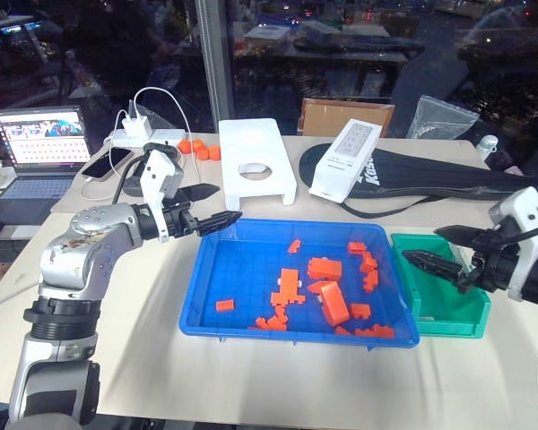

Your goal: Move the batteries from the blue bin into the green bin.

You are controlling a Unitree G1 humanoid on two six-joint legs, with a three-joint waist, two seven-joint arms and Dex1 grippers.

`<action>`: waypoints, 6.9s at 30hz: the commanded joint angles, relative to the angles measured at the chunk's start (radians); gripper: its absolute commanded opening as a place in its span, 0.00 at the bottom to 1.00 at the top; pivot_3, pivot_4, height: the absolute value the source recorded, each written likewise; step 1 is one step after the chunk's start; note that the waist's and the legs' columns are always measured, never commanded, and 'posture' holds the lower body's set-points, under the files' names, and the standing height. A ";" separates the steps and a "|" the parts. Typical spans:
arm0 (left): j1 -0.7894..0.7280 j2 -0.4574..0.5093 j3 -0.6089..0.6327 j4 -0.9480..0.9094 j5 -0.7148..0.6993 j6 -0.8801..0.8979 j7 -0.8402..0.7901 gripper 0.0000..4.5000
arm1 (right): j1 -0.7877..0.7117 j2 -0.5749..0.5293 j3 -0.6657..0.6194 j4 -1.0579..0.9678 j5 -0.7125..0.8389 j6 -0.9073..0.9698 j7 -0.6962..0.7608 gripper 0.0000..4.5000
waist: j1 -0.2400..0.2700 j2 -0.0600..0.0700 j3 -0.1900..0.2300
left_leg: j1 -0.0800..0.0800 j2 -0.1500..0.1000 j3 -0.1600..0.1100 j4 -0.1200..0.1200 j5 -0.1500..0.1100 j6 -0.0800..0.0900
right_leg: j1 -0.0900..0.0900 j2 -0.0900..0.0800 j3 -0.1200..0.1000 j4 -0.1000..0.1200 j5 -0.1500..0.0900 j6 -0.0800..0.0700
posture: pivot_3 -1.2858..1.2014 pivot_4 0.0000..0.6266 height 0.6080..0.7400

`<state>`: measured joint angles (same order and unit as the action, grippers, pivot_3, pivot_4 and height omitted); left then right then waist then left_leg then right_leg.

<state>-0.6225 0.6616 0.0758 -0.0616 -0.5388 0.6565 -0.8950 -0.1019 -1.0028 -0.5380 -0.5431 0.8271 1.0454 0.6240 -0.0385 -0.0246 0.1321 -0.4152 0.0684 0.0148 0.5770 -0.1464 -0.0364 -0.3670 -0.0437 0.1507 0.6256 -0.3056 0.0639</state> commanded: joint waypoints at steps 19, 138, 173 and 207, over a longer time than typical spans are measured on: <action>-0.147 0.161 -0.281 -0.026 0.060 -0.123 -0.589 1.00 | -0.130 0.047 0.212 -0.239 0.242 0.363 -0.320 0.99 | -0.006 0.000 -0.002 | -0.001 -0.001 -0.006 0.003 0.000 0.000 | 0.001 0.001 -0.003 0.001 -0.001 0.000 | 0.52 0.24 0.93; -0.121 0.114 -0.336 0.013 0.213 -0.164 -0.580 1.00 | -0.260 -0.164 0.423 0.225 -0.416 0.125 0.102 0.49 | 0.013 0.014 -0.006 | -0.008 -0.001 -0.012 0.014 -0.001 0.004 | 0.000 0.002 -0.010 0.007 -0.001 -0.005 | 0.52 0.24 0.93; -0.039 0.145 -0.301 -0.088 0.203 -0.120 -0.523 1.00 | -0.748 0.324 1.053 0.670 -0.816 -0.535 0.464 0.45 | 0.022 0.015 -0.006 | -0.008 0.000 -0.013 0.015 -0.001 0.004 | -0.001 0.003 -0.011 0.012 0.000 -0.006 | 0.52 0.24 0.93; -0.072 0.093 -0.321 -0.025 0.253 -0.179 -0.477 1.00 | -0.751 0.199 0.836 0.417 -0.784 -0.238 0.433 0.99 | 0.022 0.015 -0.006 | -0.008 0.000 -0.014 0.015 -0.001 0.004 | -0.003 0.004 -0.011 0.016 -0.001 -0.007 | 0.52 0.24 0.93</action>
<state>-0.6847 0.7427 -0.2704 -0.0629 -0.2799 0.4976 -1.3691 -0.8195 -0.7925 0.3401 -0.0505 0.0133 0.7688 1.0380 -0.0165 -0.0100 0.1264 -0.4227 0.0680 0.0011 0.5919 -0.1476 -0.0326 -0.3696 -0.0398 0.1399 0.6415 -0.3068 0.0569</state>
